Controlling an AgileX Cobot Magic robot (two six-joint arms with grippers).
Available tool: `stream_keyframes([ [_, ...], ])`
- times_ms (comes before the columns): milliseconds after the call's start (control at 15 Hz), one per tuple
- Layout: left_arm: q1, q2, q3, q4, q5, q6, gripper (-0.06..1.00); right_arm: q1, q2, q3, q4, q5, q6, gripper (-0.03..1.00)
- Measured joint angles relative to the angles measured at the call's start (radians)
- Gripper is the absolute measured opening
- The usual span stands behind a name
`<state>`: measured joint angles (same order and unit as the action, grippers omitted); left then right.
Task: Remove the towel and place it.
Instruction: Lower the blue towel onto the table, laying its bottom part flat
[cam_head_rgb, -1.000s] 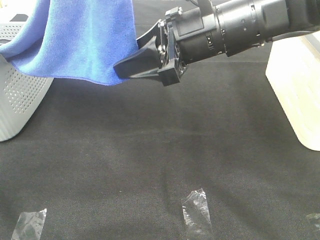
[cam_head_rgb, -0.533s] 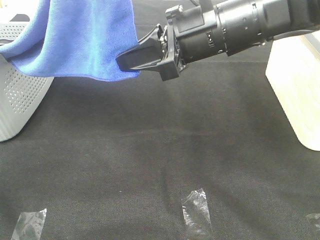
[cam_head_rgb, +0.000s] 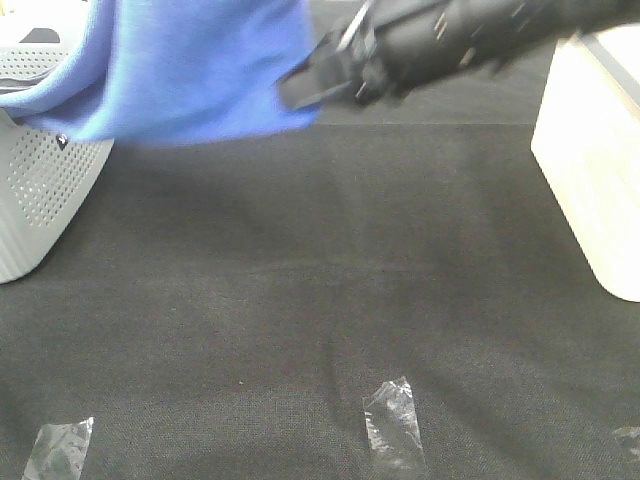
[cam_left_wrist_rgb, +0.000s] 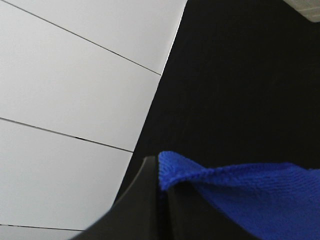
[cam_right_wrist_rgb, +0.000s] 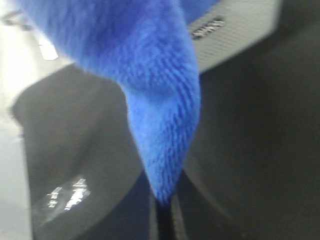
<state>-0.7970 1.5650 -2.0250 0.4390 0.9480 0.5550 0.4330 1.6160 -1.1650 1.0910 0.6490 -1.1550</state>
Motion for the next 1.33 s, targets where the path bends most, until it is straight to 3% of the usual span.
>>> stream_keyframes([
  [200,0.000,0.000,0.000,0.004,-0.036,-0.022,0.00,0.000,-0.071,-0.139,-0.495,0.020,0.461,0.03],
  [267,0.000,0.000,0.000,0.008,-0.048,-0.022,0.00,0.000,-0.075,-0.165,-0.569,0.034,0.520,0.03],
  [333,0.000,0.000,0.000,0.011,-0.069,-0.023,0.00,0.000,-0.079,-0.233,-0.746,0.082,0.653,0.03],
  [467,0.029,0.008,0.000,0.011,-0.094,-0.060,0.00,0.000,-0.079,-0.361,-1.003,0.173,0.834,0.03],
  [600,0.094,0.036,0.000,0.011,-0.138,-0.114,0.00,0.000,-0.080,-0.473,-1.191,0.214,0.927,0.03],
  [800,0.180,0.103,0.000,-0.028,-0.309,-0.162,0.00,0.000,-0.062,-0.605,-1.361,0.171,0.984,0.03],
  [933,0.242,0.166,0.000,-0.054,-0.467,-0.164,0.00,0.000,0.010,-0.715,-1.475,0.031,1.065,0.03],
  [1333,0.366,0.276,0.000,-0.060,-0.892,-0.171,0.00,0.000,0.158,-0.855,-1.547,-0.192,1.117,0.03],
])
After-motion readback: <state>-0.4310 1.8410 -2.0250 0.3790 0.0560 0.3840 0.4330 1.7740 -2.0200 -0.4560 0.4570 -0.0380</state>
